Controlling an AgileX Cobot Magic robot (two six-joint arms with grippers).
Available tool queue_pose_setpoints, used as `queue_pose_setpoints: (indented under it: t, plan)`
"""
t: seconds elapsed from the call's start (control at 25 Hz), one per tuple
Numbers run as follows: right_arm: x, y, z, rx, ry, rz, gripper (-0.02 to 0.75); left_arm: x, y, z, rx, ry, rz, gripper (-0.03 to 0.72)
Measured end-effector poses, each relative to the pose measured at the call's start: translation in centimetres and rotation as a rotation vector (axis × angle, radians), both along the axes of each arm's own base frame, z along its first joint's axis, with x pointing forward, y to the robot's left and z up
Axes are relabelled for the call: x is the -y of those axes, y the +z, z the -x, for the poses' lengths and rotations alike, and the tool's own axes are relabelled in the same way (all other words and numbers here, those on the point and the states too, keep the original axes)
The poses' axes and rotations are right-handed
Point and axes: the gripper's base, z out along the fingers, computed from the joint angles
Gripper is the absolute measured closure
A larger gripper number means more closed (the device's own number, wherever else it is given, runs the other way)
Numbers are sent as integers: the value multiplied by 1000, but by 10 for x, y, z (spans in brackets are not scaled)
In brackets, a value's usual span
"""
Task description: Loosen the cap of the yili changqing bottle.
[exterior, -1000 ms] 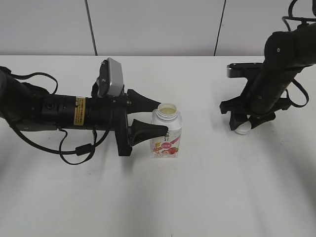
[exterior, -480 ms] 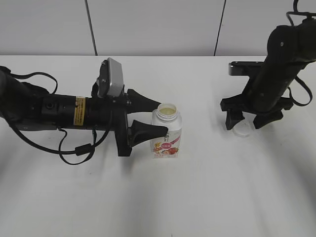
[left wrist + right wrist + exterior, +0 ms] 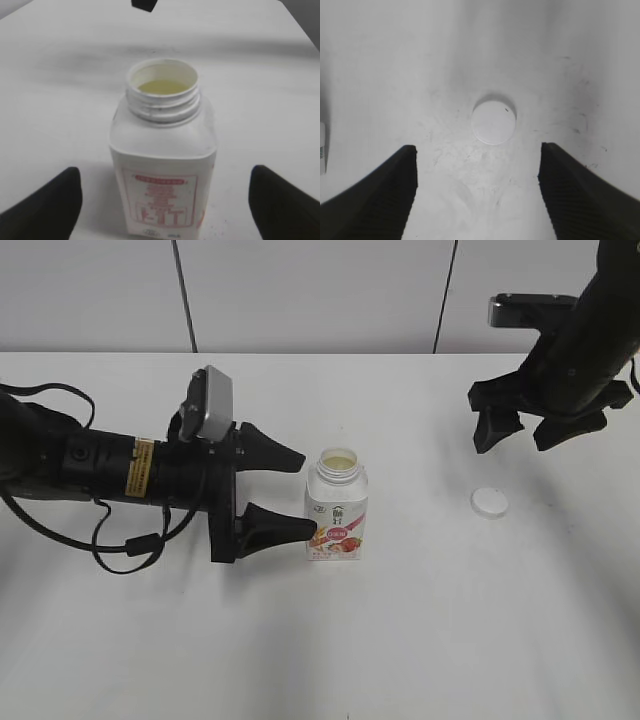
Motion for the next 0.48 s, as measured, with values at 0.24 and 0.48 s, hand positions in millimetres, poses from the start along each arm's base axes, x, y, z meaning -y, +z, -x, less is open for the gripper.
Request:
queue_pose_setpoints:
  t: [0.24,0.48]
  plan:
    - [2,36,10,87,19,-17,149,-26,22,-5,-16,28,-42,92]
    - [5,61,18,159,32,-7,149,-55,68,-17,89,226,-124,99]
